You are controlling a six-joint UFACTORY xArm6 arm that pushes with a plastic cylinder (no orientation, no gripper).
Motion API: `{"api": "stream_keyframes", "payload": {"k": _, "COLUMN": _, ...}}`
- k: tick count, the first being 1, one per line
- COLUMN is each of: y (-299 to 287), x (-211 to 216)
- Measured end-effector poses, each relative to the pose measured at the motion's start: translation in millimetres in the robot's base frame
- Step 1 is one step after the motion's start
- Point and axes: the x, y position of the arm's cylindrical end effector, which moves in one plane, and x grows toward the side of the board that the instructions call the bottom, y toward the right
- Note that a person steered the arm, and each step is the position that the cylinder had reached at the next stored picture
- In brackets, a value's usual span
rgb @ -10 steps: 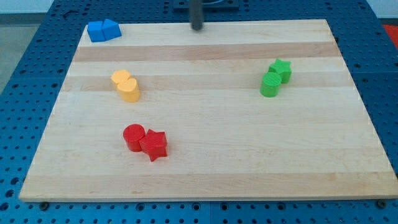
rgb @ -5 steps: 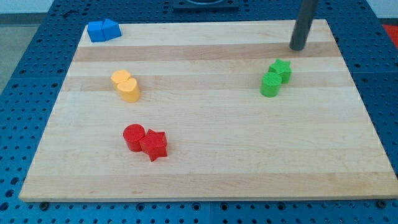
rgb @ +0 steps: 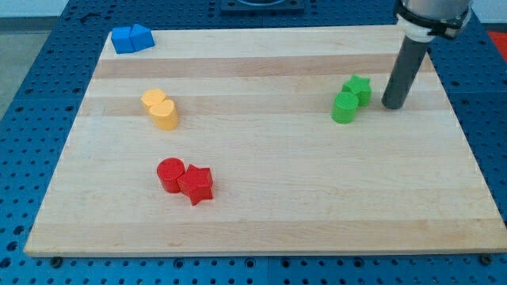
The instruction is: Point your arm to the green star
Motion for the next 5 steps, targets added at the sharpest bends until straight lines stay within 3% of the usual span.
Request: {"api": "stream_keyframes", "payload": {"k": 5, "y": -40, "x": -30}}
